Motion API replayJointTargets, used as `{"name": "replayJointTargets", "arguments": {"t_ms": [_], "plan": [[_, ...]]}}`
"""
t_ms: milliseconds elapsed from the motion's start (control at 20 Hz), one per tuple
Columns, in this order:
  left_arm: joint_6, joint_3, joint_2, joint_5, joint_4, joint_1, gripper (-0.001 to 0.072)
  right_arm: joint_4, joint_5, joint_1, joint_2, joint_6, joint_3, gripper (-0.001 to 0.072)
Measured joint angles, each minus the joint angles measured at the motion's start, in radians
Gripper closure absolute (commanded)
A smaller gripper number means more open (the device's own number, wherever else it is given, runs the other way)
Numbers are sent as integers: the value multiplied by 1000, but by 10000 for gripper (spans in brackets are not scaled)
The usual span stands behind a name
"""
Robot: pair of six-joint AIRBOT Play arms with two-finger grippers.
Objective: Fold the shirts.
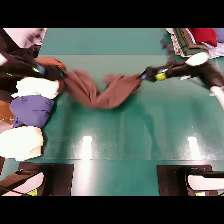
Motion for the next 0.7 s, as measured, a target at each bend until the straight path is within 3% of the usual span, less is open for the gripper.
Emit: {"name": "replayJointTargets", "arguments": {"t_ms": [450, 700], "plan": [[-50, 427, 249, -31, -23, 24, 683, -23, -28, -220, 614, 44, 1, 696], [-104, 396, 265, -134, -26, 24, 683, -80, 116, -290, 689, 138, -6, 696]]}}
